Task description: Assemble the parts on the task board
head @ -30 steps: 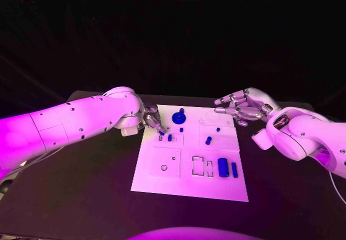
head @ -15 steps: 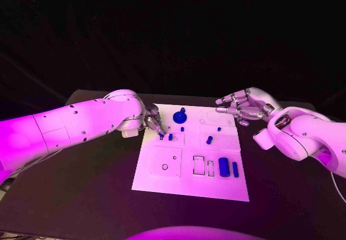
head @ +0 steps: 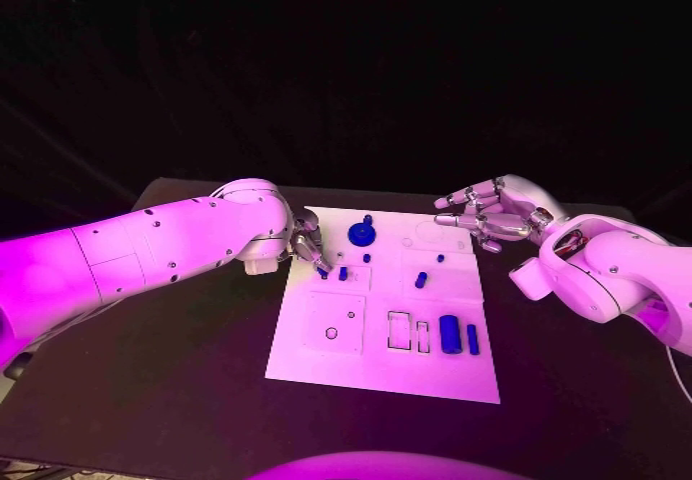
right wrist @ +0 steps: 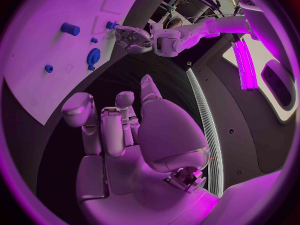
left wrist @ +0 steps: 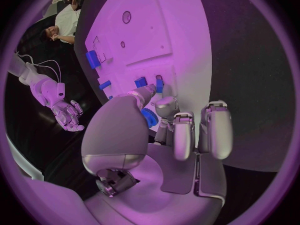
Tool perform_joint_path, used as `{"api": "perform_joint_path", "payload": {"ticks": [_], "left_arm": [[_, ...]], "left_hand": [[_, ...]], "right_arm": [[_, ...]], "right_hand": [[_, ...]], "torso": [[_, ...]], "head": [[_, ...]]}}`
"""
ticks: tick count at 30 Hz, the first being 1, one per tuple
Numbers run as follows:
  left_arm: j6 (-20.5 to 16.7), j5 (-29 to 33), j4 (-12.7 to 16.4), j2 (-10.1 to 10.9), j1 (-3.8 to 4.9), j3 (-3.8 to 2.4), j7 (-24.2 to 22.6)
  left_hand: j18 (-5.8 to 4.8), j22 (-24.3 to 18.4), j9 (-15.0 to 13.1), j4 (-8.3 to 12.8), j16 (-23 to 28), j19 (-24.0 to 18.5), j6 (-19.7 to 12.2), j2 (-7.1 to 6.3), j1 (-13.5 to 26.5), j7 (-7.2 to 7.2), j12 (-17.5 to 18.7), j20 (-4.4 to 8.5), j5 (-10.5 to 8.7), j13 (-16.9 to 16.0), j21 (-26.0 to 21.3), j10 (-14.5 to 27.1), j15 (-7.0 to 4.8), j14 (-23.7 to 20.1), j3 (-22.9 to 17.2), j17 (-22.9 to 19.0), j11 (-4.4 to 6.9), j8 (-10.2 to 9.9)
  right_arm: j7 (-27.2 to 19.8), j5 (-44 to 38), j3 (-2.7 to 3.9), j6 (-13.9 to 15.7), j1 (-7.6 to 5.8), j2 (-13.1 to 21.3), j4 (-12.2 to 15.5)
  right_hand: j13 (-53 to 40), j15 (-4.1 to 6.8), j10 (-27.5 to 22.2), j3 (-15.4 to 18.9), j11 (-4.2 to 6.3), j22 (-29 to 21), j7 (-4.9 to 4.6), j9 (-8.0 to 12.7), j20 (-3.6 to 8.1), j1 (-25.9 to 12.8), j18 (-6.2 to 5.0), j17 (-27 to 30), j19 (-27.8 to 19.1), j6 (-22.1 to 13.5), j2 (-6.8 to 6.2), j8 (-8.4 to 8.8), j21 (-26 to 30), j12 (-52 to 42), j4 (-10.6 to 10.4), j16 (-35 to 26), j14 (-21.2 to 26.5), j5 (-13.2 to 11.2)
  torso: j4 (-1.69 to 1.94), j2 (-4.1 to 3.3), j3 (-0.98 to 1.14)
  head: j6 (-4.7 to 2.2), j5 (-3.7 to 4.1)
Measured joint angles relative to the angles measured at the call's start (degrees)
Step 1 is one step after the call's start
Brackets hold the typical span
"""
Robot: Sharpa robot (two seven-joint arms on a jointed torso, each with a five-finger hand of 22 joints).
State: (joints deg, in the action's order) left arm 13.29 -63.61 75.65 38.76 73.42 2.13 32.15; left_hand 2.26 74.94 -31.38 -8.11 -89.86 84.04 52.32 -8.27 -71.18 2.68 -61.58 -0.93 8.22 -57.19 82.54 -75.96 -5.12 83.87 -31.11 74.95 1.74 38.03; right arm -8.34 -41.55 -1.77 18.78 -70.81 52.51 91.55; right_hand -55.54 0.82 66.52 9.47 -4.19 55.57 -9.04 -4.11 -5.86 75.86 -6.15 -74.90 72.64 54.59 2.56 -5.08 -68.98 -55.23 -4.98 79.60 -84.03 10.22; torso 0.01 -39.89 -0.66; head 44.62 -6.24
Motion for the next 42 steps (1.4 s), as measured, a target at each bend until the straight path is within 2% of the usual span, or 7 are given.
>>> {"api": "perform_joint_path", "payload": {"ticks": [11, 23, 33, 42], "left_arm": [[1.3, -0.5, 0.2, 0.1, -0.13, -0.03, 0.3], [1.8, -1.1, 0.4, 0.1, -0.13, -0.08, 0.7], [1.8, -1.0, 0.0, -0.6, -0.07, -0.09, 1.7], [1.7, -0.7, -0.6, -1.3, -0.06, -0.05, 2.7]], "left_hand": [[0.0, 0.0, -0.2, -0.2, 0.0, 0.0, 0.2, 0.06, -0.1, -0.04, -0.3, 0.0, -0.1, -0.2, 0.0, -0.2, 0.0, 0.0, -0.2, 0.0, 0.21, 0.0], [0.0, 0.0, -0.2, -0.6, 0.0, 0.0, 0.3, 0.07, 0.0, -0.13, -0.3, 0.0, 0.39, -0.1, 0.0, -0.4, 0.0, 0.0, -0.6, 0.0, 0.03, -0.2], [0.0, 0.0, -0.2, -0.8, 0.0, 0.0, 0.5, 0.65, 1.2, -0.1, -0.3, 0.0, 0.39, 0.2, 0.2, -0.7, 0.0, 0.0, -1.1, 0.0, 0.31, 0.5], [0.0, 0.0, -0.7, 2.2, 0.0, 0.0, 1.6, -0.52, 5.2, -0.74, -1.0, 0.0, 0.4, -0.8, 0.9, -1.8, -0.18, 0.2, -3.9, 0.0, 0.92, 0.9]], "right_arm": [[0.0, 0.0, 0.0, 0.0, 0.01, 0.0, 0.0], [0.0, 0.0, 0.0, 0.0, 0.01, 0.0, 0.0], [-0.1, 0.0, 0.0, 0.1, 0.02, 0.0, 0.1], [-0.1, 0.0, 0.0, 0.1, 0.02, 0.1, 0.1]], "right_hand": [[0.0, 0.0, 0.0, 0.0, 0.0, 0.0, 0.0, 0.0, 0.0, 0.0, 0.0, 0.0, 0.0, 0.0, 0.0, 0.0, 0.0, 0.0, 0.0, 0.0, 0.0, 0.0], [0.0, 0.0, 0.0, 0.0, 0.0, 0.0, 0.0, 0.0, 0.0, 0.0, 0.0, 0.0, 0.0, 0.0, 0.0, 0.0, 0.0, 0.0, 0.0, 0.0, 0.0, 0.0], [0.0, 0.0, 0.0, 0.2, 0.0, 0.0, 0.0, 0.0, 0.0, 0.4, 0.0, 0.0, 0.0, 0.0, 0.39, 0.0, 0.0, 0.0, -0.2, 0.0, 0.0, 0.0], [0.0, 0.0, 0.0, 0.2, 0.0, 0.0, 0.0, 0.0, 0.0, 0.4, 0.0, 0.0, 0.0, 0.0, 0.38, 0.0, 0.0, 0.0, -0.2, 0.0, 0.0, 0.0]], "torso": [[0.0, -0.01, 0.02], [-0.04, -0.03, 0.02], [-0.03, -0.03, 0.06], [-0.08, -0.03, 0.08]], "head": [[0.18, 0.2], [0.3, 0.01], [0.51, 0.12], [0.74, 0.27]]}}
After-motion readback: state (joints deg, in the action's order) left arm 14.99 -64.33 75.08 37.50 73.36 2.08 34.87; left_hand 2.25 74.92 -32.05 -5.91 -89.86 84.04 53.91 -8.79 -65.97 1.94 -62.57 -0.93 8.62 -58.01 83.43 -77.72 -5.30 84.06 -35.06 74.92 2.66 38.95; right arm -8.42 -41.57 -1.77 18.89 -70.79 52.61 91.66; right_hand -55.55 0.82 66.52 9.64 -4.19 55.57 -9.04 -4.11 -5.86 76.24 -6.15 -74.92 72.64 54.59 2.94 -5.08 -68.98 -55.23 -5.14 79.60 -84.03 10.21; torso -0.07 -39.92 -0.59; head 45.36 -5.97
